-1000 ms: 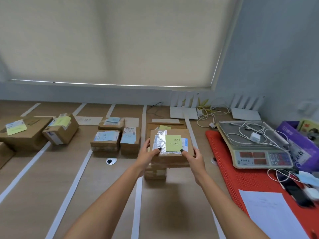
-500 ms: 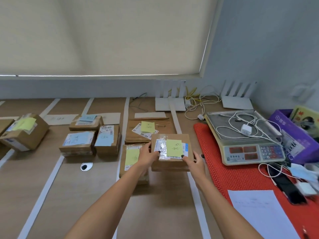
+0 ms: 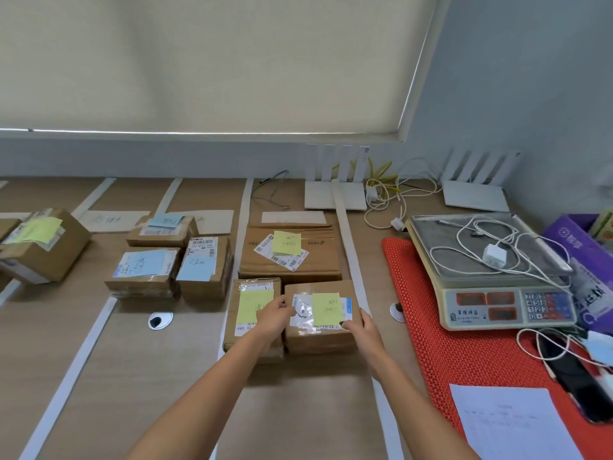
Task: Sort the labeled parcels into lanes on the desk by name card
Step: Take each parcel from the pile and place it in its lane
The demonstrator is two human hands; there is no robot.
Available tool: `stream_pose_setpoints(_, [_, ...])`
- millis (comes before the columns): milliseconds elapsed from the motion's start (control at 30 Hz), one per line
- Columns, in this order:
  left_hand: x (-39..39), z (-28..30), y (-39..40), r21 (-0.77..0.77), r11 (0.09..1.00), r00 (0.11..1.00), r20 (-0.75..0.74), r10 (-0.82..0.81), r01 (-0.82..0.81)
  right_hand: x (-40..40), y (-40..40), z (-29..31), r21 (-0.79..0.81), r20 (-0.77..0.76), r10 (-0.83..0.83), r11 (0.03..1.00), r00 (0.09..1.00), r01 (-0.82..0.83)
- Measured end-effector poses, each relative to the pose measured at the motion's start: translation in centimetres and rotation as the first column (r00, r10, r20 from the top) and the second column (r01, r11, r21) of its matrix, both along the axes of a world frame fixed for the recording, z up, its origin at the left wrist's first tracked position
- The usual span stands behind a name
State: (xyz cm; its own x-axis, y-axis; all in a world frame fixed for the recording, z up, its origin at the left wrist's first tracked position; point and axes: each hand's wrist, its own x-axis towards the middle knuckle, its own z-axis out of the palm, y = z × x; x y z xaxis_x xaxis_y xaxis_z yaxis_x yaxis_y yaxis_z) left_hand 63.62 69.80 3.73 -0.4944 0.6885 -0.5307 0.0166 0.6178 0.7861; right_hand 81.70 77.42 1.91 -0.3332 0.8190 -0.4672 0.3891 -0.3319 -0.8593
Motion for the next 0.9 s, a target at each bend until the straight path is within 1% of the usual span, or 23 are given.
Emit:
stream_pose_setpoints(200, [0.2,0.3,-0.4,0.013,1.000,1.000,0.024,-0.021,0.020,-0.2,-0.3,0.5,0.028,0.052,0.020,0.999,0.998,-0.022])
stream_pose_setpoints(367, [1.1,1.3,-1.0,0.018,0.994,0.992,0.061,-0.110,0.109,0.1,-1.2,0.6,0.055,0.075,-0.005,0.998,0.997,0.001])
stream_pose_setpoints(533, [1.7,1.2,-1.0,0.004,0.987,0.987,0.012,-0.158,0.158,-0.2,-2.0,0.0,0.064,0.083,-0.045,0.997,0.996,0.040])
stream_pose_setpoints(600, [1.7,1.2,-1.0,0.030,0.984,0.984,0.025,-0.177,0.176,-0.3,-2.2,-0.2,0.079,0.089,-0.057,0.996,0.994,0.050])
stream_pose_setpoints(800, [1.4,0.8,-0.5,0.065,0.990,0.992,0.032,-0.124,0.122,-0.6,-1.7,-0.3,0.085,0.093,-0.069,0.994,0.993,0.061])
stream_pose_setpoints(900, [1.5,0.8,-0.2,0.104,0.992,0.996,0.037,-0.082,0.078,-0.6,-1.5,0.3,0.127,0.122,-0.061,0.991,0.991,0.045])
